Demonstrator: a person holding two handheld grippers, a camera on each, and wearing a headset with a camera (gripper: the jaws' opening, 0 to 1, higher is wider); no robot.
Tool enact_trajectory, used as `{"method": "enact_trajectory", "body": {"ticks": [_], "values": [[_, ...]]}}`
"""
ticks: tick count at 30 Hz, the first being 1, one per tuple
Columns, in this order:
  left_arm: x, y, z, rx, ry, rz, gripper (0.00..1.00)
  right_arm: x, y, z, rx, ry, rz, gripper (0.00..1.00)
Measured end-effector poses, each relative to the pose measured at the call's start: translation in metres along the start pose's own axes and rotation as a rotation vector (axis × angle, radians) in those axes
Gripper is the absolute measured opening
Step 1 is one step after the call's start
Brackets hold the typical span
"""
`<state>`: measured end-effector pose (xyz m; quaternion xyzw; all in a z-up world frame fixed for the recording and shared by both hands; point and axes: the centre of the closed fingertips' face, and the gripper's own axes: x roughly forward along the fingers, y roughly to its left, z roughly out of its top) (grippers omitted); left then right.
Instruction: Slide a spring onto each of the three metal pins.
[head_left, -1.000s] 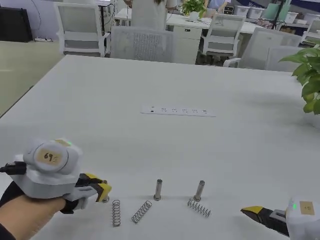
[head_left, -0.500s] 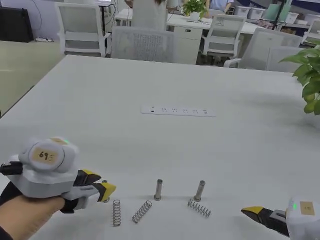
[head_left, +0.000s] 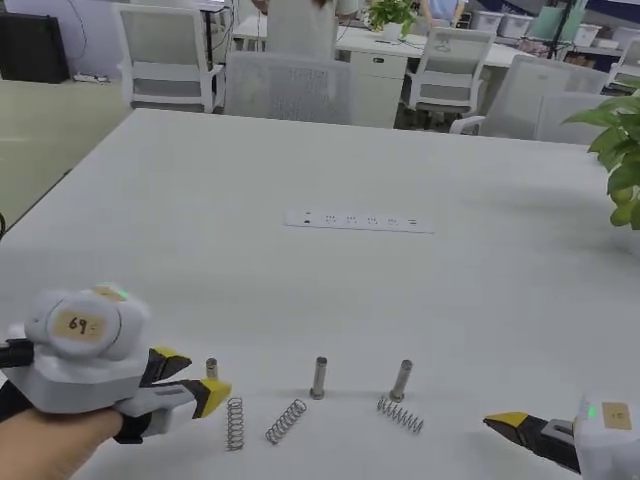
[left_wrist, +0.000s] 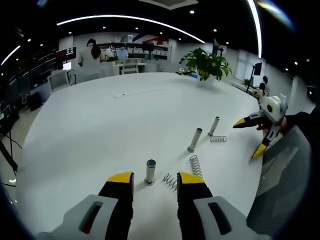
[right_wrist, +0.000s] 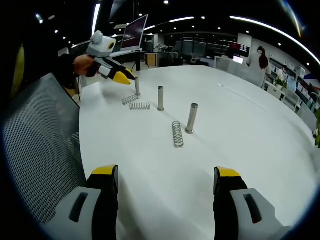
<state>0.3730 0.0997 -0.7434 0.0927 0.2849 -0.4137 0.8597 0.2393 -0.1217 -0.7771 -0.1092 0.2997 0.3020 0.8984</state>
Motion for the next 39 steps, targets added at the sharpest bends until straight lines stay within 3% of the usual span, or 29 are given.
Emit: {"method": "enact_trajectory", "body": {"ticks": [8, 16, 26, 39], "values": [[-0.001, -0.008, -0.015, -0.006, 0.046, 0.001, 0.29, 0.0, 0.0, 0.0, -0.001, -0.003, 0.0, 0.77], [0.0, -0.023, -0.03, -0.011, 0.112, -0.055, 0.23, 0.001, 0.0, 0.0, 0.001, -0.005, 0.0, 0.77], [0.009, -0.039, -0.036, 0.0, 0.152, -0.092, 0.21, 0.001, 0.0, -0.001, -0.002, -0.001, -0.001, 0.77], [0.019, -0.044, -0.036, 0.026, 0.199, -0.061, 0.19, 0.001, 0.0, 0.0, 0.002, -0.005, 0.001, 0.77]]}}
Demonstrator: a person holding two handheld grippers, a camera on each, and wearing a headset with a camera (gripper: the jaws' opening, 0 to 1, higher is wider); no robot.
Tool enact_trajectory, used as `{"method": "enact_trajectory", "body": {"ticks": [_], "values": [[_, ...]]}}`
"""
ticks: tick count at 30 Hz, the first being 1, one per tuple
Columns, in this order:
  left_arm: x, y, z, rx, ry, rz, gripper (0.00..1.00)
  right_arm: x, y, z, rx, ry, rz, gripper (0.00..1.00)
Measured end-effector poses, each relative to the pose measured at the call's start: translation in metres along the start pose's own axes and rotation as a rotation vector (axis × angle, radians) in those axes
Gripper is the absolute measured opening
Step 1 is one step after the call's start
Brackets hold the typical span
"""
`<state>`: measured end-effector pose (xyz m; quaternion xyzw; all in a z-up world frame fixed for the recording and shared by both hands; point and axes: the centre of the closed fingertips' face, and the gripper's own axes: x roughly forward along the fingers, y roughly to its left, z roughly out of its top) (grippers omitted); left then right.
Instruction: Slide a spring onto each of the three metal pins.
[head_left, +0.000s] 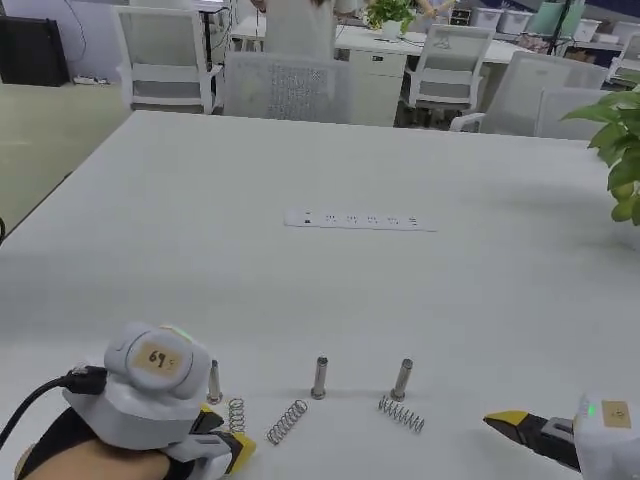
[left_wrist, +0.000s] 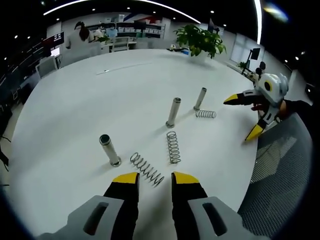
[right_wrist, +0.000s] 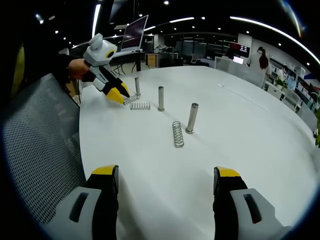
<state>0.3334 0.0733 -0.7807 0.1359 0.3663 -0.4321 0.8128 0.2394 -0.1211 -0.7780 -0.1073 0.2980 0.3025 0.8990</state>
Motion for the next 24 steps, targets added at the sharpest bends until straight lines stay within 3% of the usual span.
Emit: {"method": "enact_trajectory", "body": {"ticks": [24], "values": [[0.0045, 0.0081, -0.0073, 0.027, 0.055, 0.042, 0.09, 0.0004, 0.0007, 0.0037, 0.002, -0.018, 0.003, 0.77]]}}
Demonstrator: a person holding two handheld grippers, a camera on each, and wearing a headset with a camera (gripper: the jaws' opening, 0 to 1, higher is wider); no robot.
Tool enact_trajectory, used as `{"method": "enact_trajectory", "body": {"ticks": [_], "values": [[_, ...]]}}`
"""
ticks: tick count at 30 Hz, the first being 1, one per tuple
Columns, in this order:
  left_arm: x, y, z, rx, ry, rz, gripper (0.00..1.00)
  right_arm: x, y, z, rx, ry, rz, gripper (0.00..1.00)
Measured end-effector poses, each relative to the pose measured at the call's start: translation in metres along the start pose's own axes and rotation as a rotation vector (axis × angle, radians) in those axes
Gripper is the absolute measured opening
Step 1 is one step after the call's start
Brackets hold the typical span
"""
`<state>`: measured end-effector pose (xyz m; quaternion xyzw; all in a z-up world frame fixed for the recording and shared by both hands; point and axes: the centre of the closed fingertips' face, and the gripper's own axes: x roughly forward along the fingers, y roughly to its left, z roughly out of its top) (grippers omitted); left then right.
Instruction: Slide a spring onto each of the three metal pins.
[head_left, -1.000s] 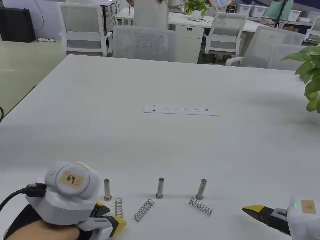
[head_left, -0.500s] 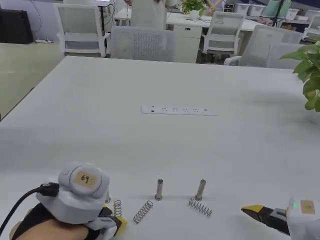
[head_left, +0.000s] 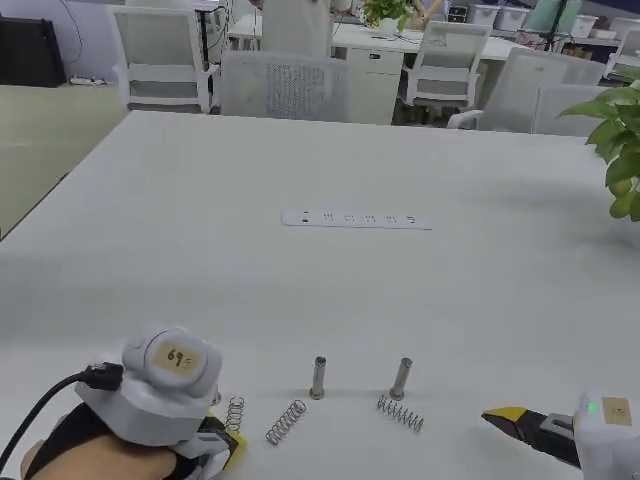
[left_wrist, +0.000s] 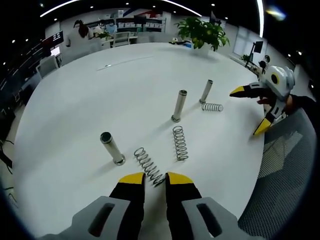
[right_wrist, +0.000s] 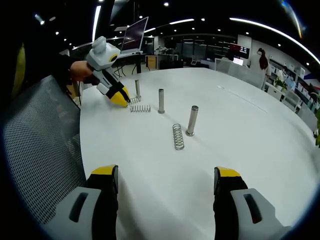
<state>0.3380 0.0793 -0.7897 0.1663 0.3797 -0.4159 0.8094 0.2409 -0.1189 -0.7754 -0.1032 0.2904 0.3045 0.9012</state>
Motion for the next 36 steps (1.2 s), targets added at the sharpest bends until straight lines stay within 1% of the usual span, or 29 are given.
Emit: {"method": "enact_trajectory", "body": {"ticks": [6, 11, 13, 17, 19, 21, 22, 27, 29, 33, 34, 36], "values": [[-0.0022, 0.0057, -0.0018, -0.002, 0.002, 0.018, 0.07, -0.0002, 0.0, 0.0, 0.0, 0.001, -0.001, 0.77], [-0.0012, 0.0067, 0.0025, -0.005, -0.012, 0.023, 0.11, -0.0004, 0.0004, -0.0003, -0.001, 0.003, 0.0, 0.77], [0.001, 0.0062, 0.0011, 0.002, -0.002, 0.024, 0.1, -0.0005, 0.0003, -0.0005, 0.0, 0.005, 0.0, 0.77], [0.0015, 0.0066, 0.0029, 0.017, -0.007, 0.028, 0.09, -0.0007, -0.0003, -0.0009, -0.001, 0.006, -0.001, 0.77], [0.0011, 0.0067, 0.0016, 0.025, -0.001, 0.029, 0.06, -0.0006, -0.0005, -0.0006, 0.0, 0.004, -0.001, 0.77], [0.0005, 0.0063, -0.0009, 0.021, 0.012, 0.026, 0.04, -0.0007, -0.0008, -0.0006, -0.001, 0.005, -0.002, 0.77], [0.0011, 0.0067, 0.0004, 0.026, 0.005, 0.024, 0.04, -0.0008, -0.001, -0.0007, -0.001, 0.006, -0.003, 0.77], [0.0017, 0.0089, -0.0004, 0.026, 0.01, 0.024, 0.04, -0.0017, -0.0017, 0.0005, 0.002, 0.0, -0.006, 0.77], [0.0005, 0.0079, -0.0013, 0.027, 0.012, 0.02, 0.03, -0.0027, -0.0033, 0.0012, 0.004, -0.003, -0.01, 0.77], [-0.003, 0.0074, 0.0004, 0.038, 0.003, 0.013, 0.03, -0.0047, -0.0051, 0.0042, 0.008, -0.014, -0.016, 0.77], [-0.0052, 0.0048, 0.0015, 0.042, -0.002, 0.004, 0.03, -0.005, -0.0052, 0.0045, 0.005, -0.013, -0.017, 0.77], [-0.0063, 0.0044, 0.0022, 0.046, -0.006, 0.0, 0.03, -0.0067, -0.0053, 0.0065, 0.0, -0.014, -0.018, 0.77]]}}
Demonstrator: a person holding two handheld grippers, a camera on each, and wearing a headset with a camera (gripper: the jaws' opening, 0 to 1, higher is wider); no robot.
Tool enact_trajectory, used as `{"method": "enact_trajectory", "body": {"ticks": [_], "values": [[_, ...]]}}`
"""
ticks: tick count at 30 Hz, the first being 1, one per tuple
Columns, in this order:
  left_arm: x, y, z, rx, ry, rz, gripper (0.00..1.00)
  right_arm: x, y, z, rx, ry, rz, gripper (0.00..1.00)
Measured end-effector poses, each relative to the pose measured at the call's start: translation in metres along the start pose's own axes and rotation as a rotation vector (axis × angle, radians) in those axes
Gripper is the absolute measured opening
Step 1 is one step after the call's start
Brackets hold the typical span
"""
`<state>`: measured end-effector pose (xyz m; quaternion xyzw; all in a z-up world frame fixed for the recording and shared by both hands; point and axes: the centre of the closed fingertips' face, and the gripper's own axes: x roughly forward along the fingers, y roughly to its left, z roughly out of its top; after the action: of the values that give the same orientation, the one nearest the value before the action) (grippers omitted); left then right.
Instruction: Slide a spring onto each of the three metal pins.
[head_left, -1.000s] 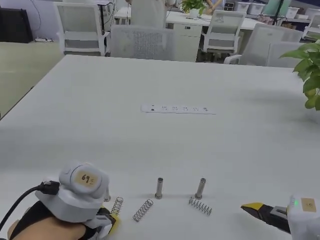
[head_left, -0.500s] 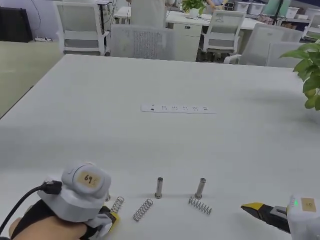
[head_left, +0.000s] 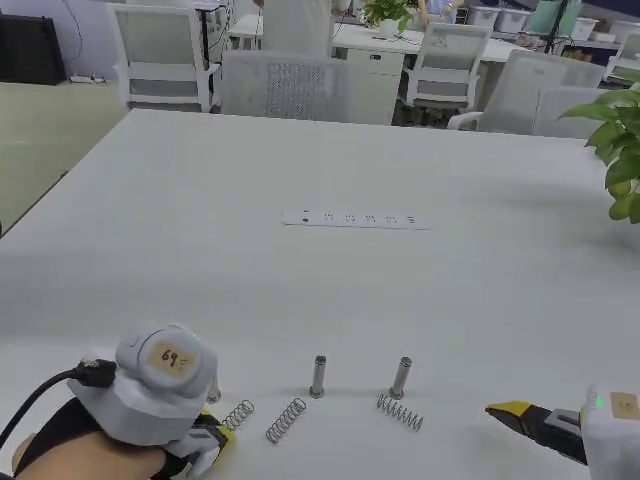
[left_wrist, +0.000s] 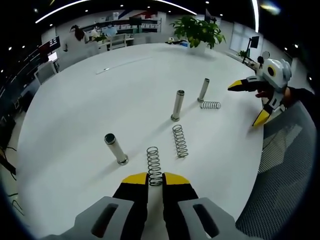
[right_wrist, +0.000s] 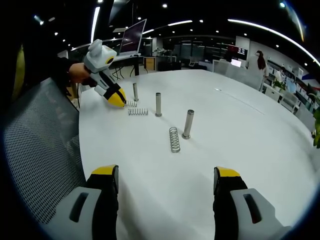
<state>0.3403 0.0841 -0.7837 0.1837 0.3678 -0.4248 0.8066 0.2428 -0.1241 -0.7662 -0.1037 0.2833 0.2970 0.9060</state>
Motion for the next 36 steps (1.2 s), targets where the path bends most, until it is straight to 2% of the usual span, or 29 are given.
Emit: {"method": "enact_trajectory", "body": {"ticks": [14, 20, 27, 36], "values": [[-0.02, -0.008, 0.004, 0.013, -0.046, -0.045, 0.02, -0.014, -0.002, 0.023, -0.031, -0.035, -0.018, 0.76], [-0.029, -0.014, 0.009, 0.019, -0.088, -0.08, 0.02, -0.017, -0.003, 0.03, -0.042, -0.048, -0.019, 0.76], [-0.036, -0.017, 0.013, 0.021, -0.122, -0.1, 0.02, -0.021, 0.003, 0.041, -0.058, -0.062, -0.006, 0.76], [-0.043, -0.026, 0.02, 0.066, -0.177, -0.14, 0.02, -0.025, 0.016, 0.071, -0.078, -0.12, 0.029, 0.74]]}}
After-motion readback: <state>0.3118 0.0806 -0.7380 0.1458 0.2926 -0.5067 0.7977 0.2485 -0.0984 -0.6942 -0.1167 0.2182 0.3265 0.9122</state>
